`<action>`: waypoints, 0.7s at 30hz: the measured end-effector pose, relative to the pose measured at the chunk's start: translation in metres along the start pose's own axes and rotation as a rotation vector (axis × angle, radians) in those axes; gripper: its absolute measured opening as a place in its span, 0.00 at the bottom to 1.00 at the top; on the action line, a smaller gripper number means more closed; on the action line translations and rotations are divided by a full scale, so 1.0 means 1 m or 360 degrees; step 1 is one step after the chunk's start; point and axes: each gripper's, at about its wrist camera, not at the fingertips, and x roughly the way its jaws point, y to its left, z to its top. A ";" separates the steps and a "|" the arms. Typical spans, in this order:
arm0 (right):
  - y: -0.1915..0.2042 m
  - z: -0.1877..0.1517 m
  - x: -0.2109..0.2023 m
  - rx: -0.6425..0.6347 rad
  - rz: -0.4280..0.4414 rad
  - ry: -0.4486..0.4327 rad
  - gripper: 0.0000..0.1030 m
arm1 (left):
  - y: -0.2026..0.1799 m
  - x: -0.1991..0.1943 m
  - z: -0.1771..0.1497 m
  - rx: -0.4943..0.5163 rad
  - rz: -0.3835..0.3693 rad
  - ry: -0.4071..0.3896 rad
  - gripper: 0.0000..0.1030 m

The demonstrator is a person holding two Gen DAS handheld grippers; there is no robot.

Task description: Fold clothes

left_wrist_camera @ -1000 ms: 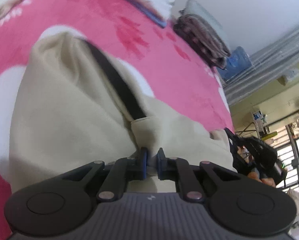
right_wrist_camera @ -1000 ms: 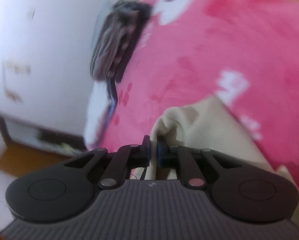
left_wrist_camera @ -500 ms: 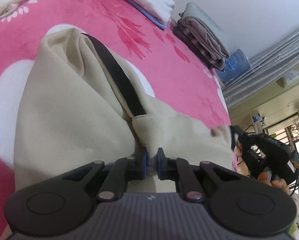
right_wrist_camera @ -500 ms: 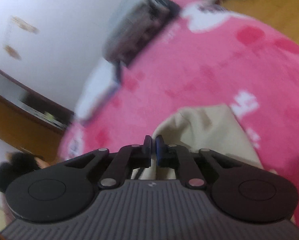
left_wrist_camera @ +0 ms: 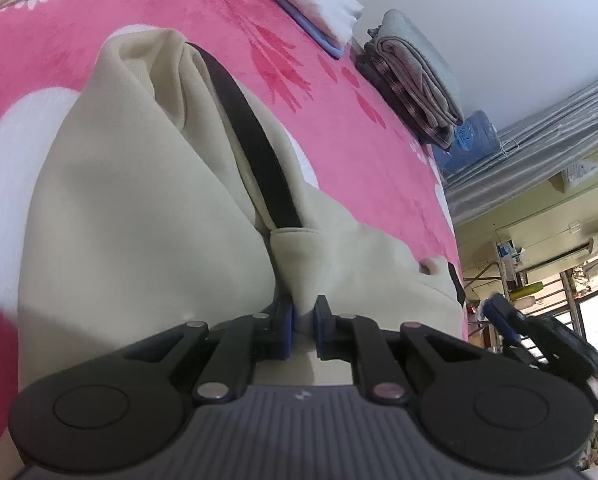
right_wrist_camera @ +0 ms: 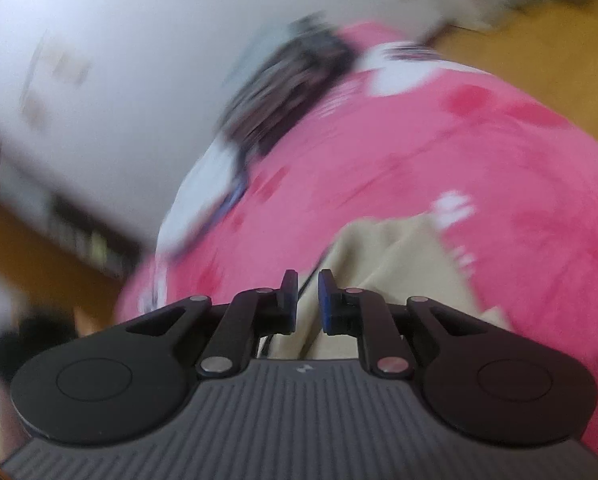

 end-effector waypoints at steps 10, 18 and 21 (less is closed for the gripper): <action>0.057 -0.076 0.035 -0.0913 -0.0302 0.0301 0.08 | -0.015 -0.013 -0.010 0.0250 0.0092 -0.0075 0.24; 0.108 -0.073 -0.003 -0.1113 -0.0313 0.0087 0.09 | -0.060 -0.051 -0.014 0.0737 0.0199 -0.0465 0.25; 0.123 -0.074 0.001 -0.1235 -0.0312 -0.0016 0.09 | -0.076 -0.017 -0.017 0.0995 0.0258 -0.0361 0.25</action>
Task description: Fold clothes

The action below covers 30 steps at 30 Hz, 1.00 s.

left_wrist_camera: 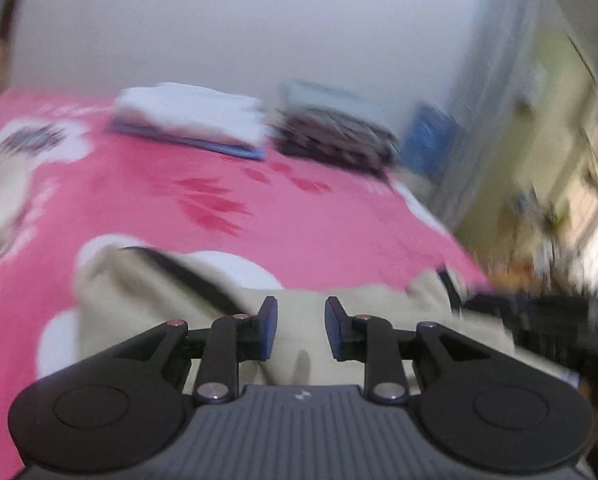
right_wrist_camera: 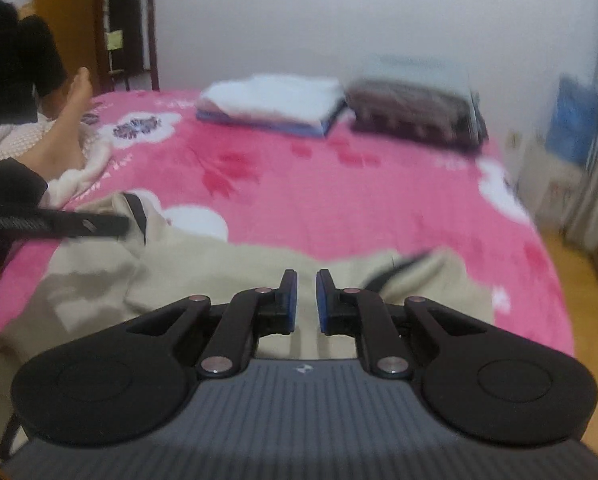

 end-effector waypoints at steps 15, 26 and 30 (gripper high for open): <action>-0.022 -0.025 0.057 0.0255 -0.0097 0.0087 0.09 | -0.013 0.031 -0.034 0.0233 0.0147 0.0107 0.27; -0.051 0.003 0.080 0.0214 -0.0305 0.0126 0.11 | -0.014 0.033 -0.038 0.0245 0.0161 0.0070 0.27; -0.100 -0.036 0.089 0.0519 -0.0327 0.0130 0.11 | -0.014 0.033 -0.038 0.0246 0.0160 0.0068 0.27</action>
